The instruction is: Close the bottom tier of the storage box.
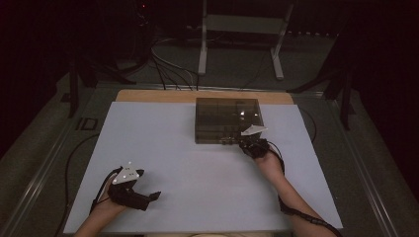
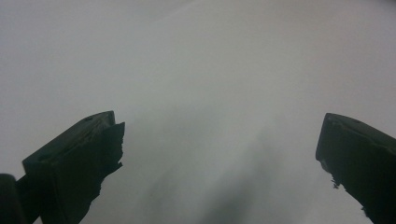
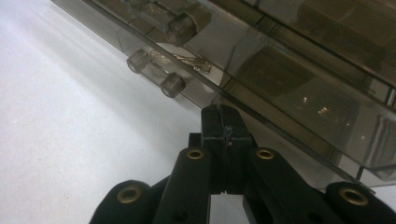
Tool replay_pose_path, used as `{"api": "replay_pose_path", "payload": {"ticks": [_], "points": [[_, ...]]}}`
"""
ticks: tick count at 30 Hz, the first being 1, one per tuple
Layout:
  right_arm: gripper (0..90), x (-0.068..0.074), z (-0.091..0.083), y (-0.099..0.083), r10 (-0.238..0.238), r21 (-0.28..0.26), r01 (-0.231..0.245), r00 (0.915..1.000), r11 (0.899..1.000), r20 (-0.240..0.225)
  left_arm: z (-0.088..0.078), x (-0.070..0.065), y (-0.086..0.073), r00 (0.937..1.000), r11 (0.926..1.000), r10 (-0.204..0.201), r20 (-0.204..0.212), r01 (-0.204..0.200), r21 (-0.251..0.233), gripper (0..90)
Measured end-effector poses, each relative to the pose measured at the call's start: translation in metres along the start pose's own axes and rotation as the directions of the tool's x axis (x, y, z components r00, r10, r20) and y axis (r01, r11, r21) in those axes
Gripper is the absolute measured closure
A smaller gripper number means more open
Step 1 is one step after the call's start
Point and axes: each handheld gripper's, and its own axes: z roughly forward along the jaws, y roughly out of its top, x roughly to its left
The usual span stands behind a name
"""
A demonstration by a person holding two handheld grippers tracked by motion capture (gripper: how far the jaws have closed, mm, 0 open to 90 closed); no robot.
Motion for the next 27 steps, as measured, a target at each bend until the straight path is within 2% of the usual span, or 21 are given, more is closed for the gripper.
{"api": "replay_pose_path", "payload": {"ticks": [11,25,27], "points": [[90.0,-0.0026,0.0044,0.0049,0.007,-0.004,-0.007,0.9999,1.000,0.009,0.0000,0.0001,-0.0002,1.0000,1.0000,0.000,0.001,0.000,-0.001,0.0],[90.0,-0.0023,0.0050,0.0056,-0.014,0.004,0.014,0.9999,1.000,0.010,0.0001,0.0002,-0.0003,1.0000,1.0000,0.001,0.000,-0.001,0.002,0.0],[90.0,-0.0024,0.0047,0.0058,-0.017,0.018,0.017,0.9998,1.000,0.013,0.0000,-0.0001,-0.0002,1.0000,1.0000,0.002,0.001,-0.002,0.000,0.0]]}}
